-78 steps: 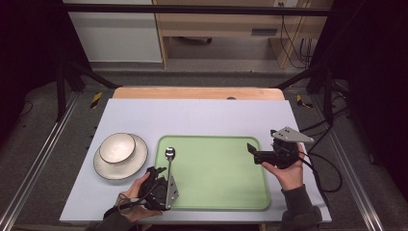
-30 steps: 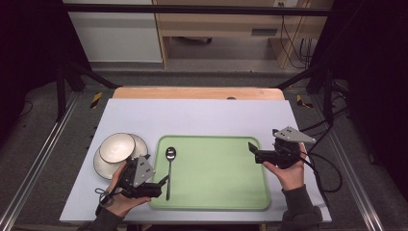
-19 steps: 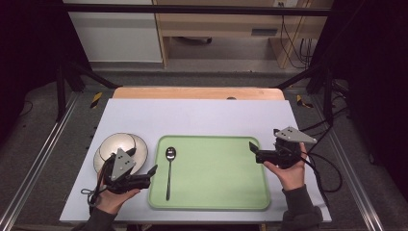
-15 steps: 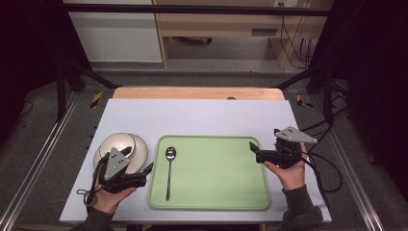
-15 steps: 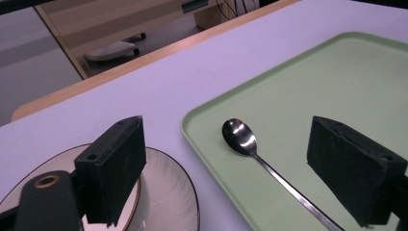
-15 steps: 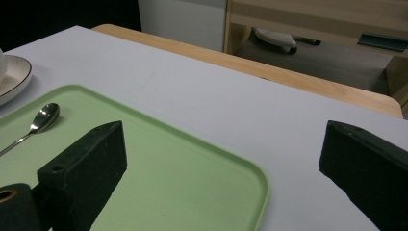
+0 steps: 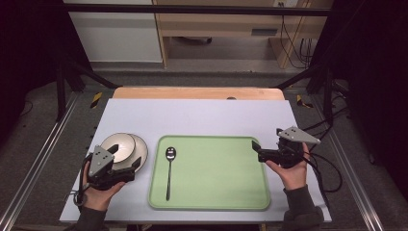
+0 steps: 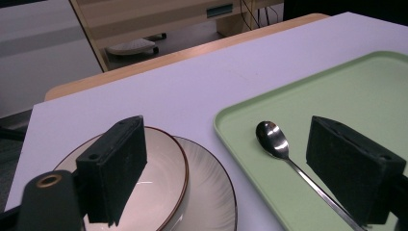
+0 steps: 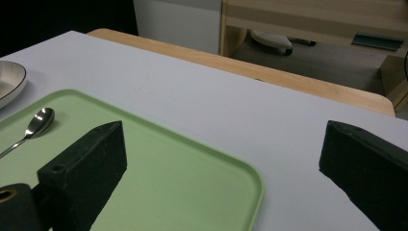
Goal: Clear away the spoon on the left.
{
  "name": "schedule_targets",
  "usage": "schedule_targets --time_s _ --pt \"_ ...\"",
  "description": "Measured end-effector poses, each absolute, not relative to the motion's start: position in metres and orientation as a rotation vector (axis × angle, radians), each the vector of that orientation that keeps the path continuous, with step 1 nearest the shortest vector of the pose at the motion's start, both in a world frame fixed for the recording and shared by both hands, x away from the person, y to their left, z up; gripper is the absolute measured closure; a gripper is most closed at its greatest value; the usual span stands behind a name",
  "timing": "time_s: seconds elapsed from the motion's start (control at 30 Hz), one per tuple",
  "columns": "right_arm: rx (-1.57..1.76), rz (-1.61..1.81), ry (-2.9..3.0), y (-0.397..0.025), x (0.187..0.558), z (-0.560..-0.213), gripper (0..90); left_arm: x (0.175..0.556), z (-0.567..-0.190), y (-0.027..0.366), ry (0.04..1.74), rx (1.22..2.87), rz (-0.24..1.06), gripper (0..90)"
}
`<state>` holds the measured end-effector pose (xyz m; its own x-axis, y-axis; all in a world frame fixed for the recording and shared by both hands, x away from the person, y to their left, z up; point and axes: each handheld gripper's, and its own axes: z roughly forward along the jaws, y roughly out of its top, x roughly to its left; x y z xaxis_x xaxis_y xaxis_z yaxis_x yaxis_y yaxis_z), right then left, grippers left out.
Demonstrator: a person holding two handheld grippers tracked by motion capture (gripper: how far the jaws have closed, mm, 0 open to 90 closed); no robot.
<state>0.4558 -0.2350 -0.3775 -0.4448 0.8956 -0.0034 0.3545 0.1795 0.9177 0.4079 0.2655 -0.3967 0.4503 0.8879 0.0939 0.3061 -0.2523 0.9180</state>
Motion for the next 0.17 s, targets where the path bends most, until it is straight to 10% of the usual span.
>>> schedule_targets --time_s 0.17 --pt "1.177 1.240 1.892 -0.2360 0.4564 -0.3780 2.9 0.4092 -0.3964 0.2740 1.039 1.769 0.797 14.7"
